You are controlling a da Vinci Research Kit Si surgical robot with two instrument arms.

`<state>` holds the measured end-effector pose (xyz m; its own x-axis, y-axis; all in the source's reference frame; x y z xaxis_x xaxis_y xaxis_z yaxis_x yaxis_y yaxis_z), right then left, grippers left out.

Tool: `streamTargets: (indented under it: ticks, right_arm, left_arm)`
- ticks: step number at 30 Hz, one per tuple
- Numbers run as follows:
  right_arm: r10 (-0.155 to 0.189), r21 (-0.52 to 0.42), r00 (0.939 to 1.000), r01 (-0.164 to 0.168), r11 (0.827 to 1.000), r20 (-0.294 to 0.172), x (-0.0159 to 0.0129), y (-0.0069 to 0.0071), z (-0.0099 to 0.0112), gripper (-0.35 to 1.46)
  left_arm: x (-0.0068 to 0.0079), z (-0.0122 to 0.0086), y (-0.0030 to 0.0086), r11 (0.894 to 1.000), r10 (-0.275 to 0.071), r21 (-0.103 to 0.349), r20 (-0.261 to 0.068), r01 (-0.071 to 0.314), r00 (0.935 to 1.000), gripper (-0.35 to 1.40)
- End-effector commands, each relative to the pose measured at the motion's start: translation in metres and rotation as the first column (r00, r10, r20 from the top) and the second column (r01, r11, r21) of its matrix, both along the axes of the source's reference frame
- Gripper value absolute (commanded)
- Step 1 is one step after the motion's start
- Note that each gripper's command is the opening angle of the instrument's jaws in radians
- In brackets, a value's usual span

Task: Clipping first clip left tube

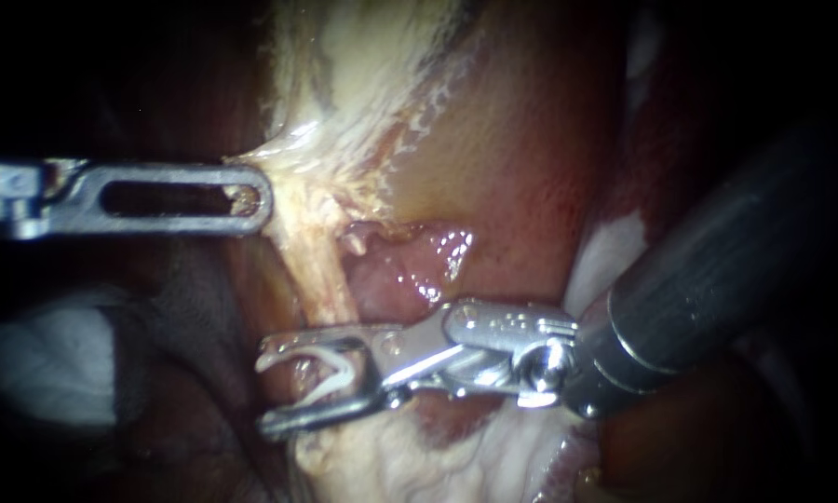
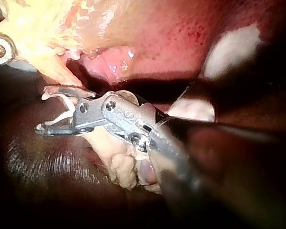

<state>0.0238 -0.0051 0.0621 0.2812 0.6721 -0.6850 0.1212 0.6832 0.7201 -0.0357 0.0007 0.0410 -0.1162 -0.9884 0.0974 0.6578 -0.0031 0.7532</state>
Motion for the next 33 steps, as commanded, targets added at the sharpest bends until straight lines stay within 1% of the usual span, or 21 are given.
streamTargets:
  ticks: [1,12,17,20,28,30,33]
  right_arm:
    - [0.0,0.0,1.0,0.0,1.0,0.0,0.0,0.0,0.0,0.54]
    - [-0.005,0.001,1.0,0.005,1.0,-0.004,-0.0006,-0.0002,-0.0008,0.53]
    - [-0.012,0.003,0.9998,0.012,1.0,-0.012,-0.0019,-0.0005,-0.0016,0.53]
    - [-0.013,0.007,0.9998,0.013,1.0,-0.013,-0.0027,-0.0001,-0.0024,0.53]
    - [0.014,0.012,0.9999,-0.014,1.0,0.009,-0.005,0.0015,-0.0054,0.53]
    - [0.016,0.009,0.9998,-0.016,1.0,0.01,-0.0053,0.002,-0.0058,0.53]
    - [0.024,0.001,0.9996,-0.024,1.0,0.016,-0.0054,0.0022,-0.006,0.53]
  left_arm:
    - [0.0,0.0,0.0,1.0,0.0,0.0,0.001,0.0,1.0,-0.35]
    - [0.0001,0.0,0.0,1.0,0.001,0.0,0.001,-0.001,1.0,-0.35]
    - [0.0007,-0.0002,0.0,1.0,0.004,0.001,0.003,-0.004,1.0,-0.35]
    - [0.0009,-0.0004,0.0001,1.0,0.003,0.001,0.006,-0.003,1.0,-0.35]
    - [0.0011,-0.0006,0.0001,1.0,0.002,0.0,0.008,-0.002,1.0,-0.35]
    - [0.0012,-0.0006,0.0001,1.0,0.003,0.0,0.008,-0.003,1.0,-0.35]
    - [0.0012,-0.0007,0.0001,1.0,0.002,0.0,0.008,-0.002,1.0,-0.35]
